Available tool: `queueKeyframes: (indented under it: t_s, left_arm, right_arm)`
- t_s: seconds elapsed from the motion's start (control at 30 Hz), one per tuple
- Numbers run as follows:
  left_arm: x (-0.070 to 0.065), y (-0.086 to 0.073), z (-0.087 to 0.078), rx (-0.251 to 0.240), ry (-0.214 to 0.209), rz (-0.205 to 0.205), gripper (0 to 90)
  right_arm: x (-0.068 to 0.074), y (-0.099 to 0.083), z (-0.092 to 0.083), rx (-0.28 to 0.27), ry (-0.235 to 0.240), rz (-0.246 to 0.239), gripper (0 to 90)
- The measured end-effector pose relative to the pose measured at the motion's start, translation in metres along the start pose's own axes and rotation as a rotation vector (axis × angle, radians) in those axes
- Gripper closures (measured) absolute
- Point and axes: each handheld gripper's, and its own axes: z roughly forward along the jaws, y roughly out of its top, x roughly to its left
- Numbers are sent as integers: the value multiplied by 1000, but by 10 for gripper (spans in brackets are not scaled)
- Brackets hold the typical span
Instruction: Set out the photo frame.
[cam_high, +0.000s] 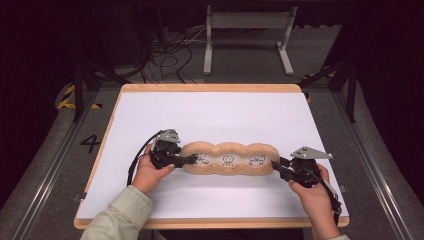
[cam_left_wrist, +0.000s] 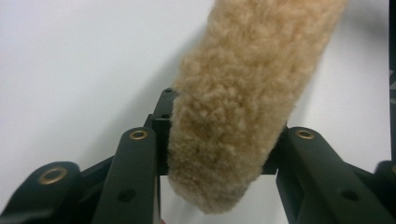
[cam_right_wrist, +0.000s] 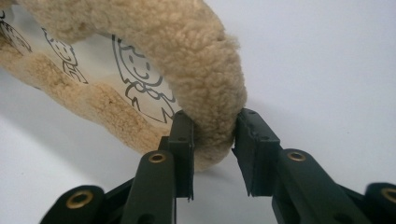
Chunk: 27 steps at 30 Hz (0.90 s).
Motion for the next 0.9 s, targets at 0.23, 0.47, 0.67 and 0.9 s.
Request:
queueKeyframes:
  t_s: [0.23,0.47,0.67,0.9]
  left_arm:
    - [-1,0,1,-2,19,-3,543]
    - [-3,-7,-7,-38,7,-24,325]
    - [-6,-14,-21,-59,82,-58,266]
    - [-20,-27,-48,-100,163,-82,252]
  right_arm:
    - [-2,-1,-1,-2,26,-8,672]
    - [-6,-3,-4,-1,18,-35,453]
    - [-16,-2,-11,-21,27,-32,403]
    - [-17,7,-16,-55,62,-60,383]
